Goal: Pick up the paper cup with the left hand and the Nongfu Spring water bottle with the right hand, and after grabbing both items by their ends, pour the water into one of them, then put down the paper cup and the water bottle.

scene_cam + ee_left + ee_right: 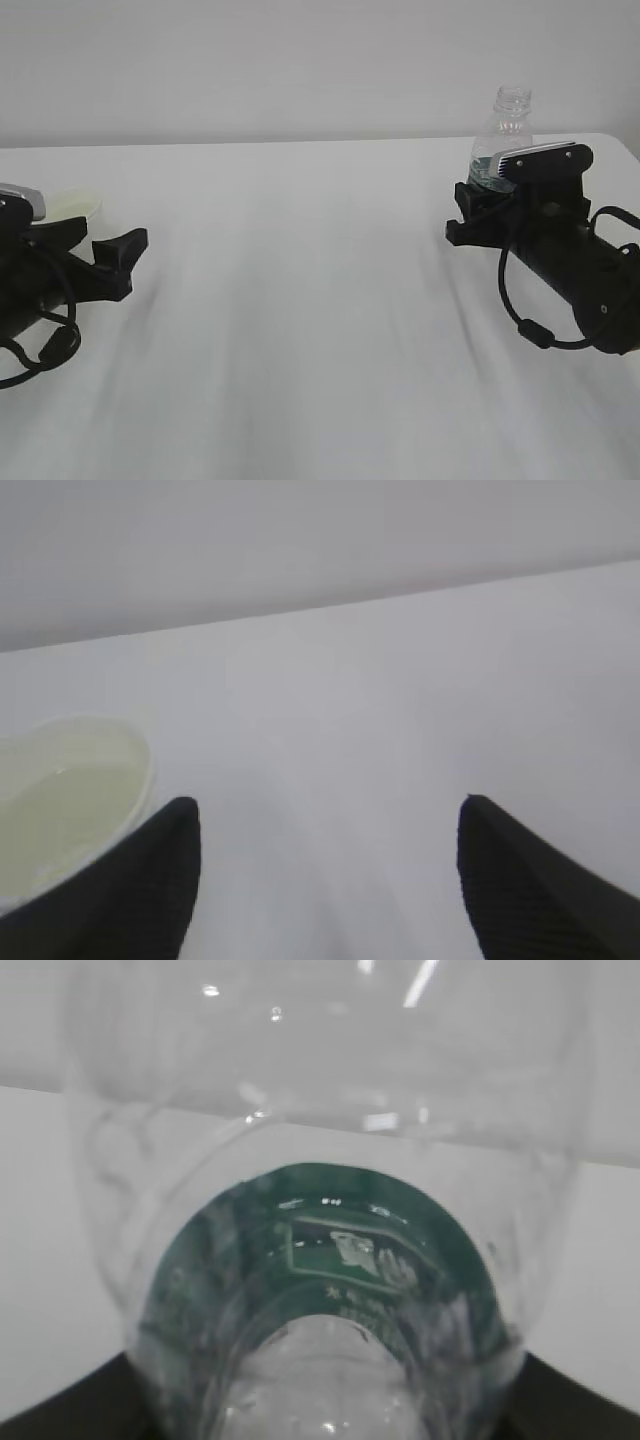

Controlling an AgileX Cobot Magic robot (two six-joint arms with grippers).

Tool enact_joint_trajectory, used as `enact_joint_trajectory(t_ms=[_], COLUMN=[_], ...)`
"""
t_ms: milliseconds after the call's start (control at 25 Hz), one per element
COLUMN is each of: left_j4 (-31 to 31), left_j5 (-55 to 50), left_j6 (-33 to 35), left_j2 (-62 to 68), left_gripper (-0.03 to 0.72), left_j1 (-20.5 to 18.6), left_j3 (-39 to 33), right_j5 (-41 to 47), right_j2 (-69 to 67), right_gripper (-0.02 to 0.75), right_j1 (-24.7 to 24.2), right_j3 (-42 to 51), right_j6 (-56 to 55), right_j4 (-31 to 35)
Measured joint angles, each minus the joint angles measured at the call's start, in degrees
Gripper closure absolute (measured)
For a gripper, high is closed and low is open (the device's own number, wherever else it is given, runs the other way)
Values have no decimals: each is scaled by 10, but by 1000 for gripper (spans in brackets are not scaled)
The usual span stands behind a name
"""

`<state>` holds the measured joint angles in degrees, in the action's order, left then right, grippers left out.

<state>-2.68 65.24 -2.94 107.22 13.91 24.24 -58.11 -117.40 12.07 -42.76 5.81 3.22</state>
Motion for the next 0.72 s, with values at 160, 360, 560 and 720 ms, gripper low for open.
enact_joint_trajectory(t_ms=[160,360,560,720], left_j4=[-5,1,16,27], left_j5=[-1,-12,-20,-20], left_j6=[-6,-8,-2,2], left_j2=[-31,-53,-55,-55], left_gripper=[111,111,111,111], left_j1=[0,0,0,0], left_j3=[0,0,-1,-1], right_j5=[0,0,-6,-8], right_j2=[0,-4,-23,-31], right_gripper=[334,334,334,334], right_j1=[0,0,0,0], right_j3=[0,0,0,0], right_j6=[0,0,0,0], right_j4=[0,0,1,4])
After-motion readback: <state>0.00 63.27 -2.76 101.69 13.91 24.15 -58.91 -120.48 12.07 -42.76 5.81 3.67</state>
